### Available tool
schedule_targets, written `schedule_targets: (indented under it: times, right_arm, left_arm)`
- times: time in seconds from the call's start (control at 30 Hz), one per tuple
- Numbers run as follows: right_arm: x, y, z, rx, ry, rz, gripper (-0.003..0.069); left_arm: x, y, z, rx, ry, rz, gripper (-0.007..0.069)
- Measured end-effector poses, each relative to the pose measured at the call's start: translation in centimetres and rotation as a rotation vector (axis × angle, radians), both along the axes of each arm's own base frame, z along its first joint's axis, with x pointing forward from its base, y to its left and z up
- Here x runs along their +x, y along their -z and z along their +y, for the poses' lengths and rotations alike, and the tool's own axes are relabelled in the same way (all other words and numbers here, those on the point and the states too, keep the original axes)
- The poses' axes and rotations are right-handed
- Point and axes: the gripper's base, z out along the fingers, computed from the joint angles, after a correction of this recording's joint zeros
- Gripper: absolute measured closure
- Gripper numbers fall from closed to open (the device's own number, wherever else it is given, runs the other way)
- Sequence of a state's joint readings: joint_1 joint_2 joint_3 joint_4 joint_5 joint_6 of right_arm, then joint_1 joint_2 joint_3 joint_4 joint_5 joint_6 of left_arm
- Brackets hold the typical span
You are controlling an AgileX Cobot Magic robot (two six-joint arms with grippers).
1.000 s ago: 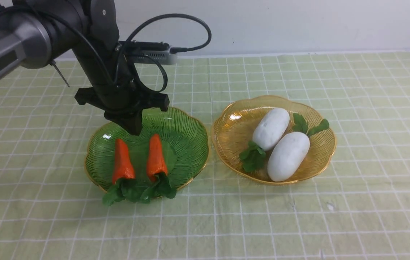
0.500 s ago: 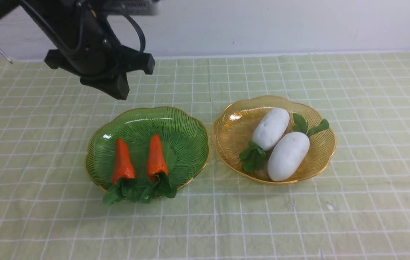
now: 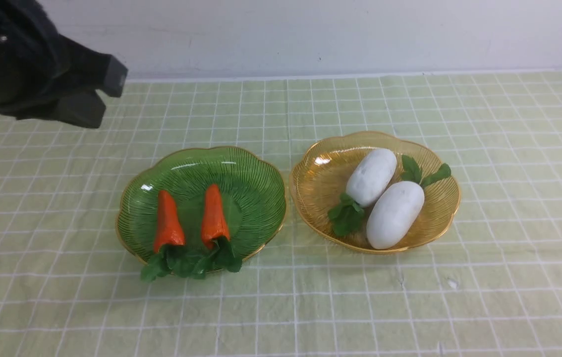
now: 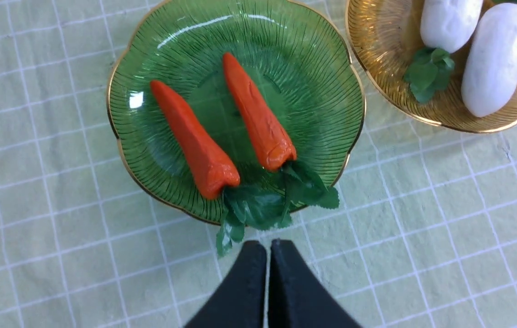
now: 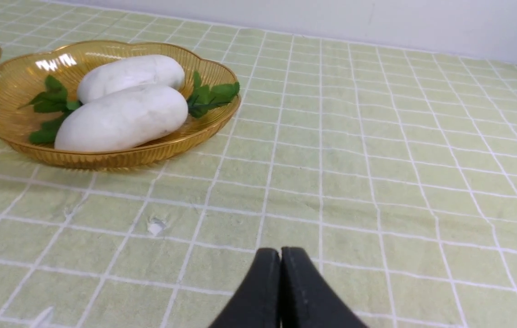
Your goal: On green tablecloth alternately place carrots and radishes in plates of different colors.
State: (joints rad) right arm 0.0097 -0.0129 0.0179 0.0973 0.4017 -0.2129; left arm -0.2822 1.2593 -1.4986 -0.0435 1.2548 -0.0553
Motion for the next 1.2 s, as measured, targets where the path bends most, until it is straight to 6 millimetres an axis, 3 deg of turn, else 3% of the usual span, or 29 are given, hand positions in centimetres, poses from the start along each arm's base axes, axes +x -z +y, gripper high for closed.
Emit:
schedule_targets:
  times: [0.17, 0.3, 0.37, 0.47, 0.5, 0.57, 0.63, 0.67, 0.7, 0.77, 1.0, 1.2]
  right_arm:
    - [0.0, 0.0, 0.0, 0.0, 0.004, 0.0, 0.0674]
    - [0.0, 0.0, 0.0, 0.0, 0.004, 0.0, 0.0674]
    - [0.0, 0.0, 0.0, 0.0, 0.004, 0.0, 0.0674]
    - [0.0, 0.0, 0.0, 0.0, 0.005, 0.0, 0.0674]
    - [0.0, 0.0, 0.0, 0.0, 0.005, 0.0, 0.0674]
    - [0.0, 0.0, 0.0, 0.0, 0.005, 0.0, 0.0674]
    - [0.0, 0.0, 0.0, 0.0, 0.005, 0.0, 0.0674]
    - [0.0, 0.0, 0.0, 0.0, 0.005, 0.0, 0.0674]
    - [0.0, 0.0, 0.0, 0.0, 0.005, 0.0, 0.0674]
    - [0.0, 0.0, 0.0, 0.0, 0.005, 0.0, 0.0674]
    - [0.0, 0.0, 0.0, 0.0, 0.005, 0.0, 0.0674]
    - [0.0, 0.0, 0.0, 0.0, 0.005, 0.0, 0.0674]
  left_arm:
    - [-3.9, -0.2, 1.2, 0.002, -0.001, -0.044, 0.0632]
    - [-7.7, 1.1, 2.7, 0.032, -0.014, -0.065, 0.0632]
    - [-8.4, 1.5, 2.9, 0.036, -0.015, -0.066, 0.0632]
    - [-12.1, 4.1, 4.0, 0.036, -0.021, -0.068, 0.0632]
    - [-12.5, 4.4, 4.1, 0.036, -0.021, -0.07, 0.0632]
    - [-14.6, 6.8, 4.7, 0.009, -0.023, -0.153, 0.0632]
    - [-15.2, 7.8, 4.9, -0.006, -0.024, -0.2, 0.0632]
    - [-16.1, 9.8, 5.1, -0.035, -0.025, -0.295, 0.0632]
    - [-16.0, 9.7, 5.1, -0.039, -0.025, -0.309, 0.0632]
    - [-16.6, 11.9, 5.3, -0.086, -0.027, -0.464, 0.0632]
    - [-16.6, 13.4, 5.2, -0.191, -0.03, -0.809, 0.0632]
    - [-16.4, 13.9, 5.2, -0.199, -0.03, -0.835, 0.0632]
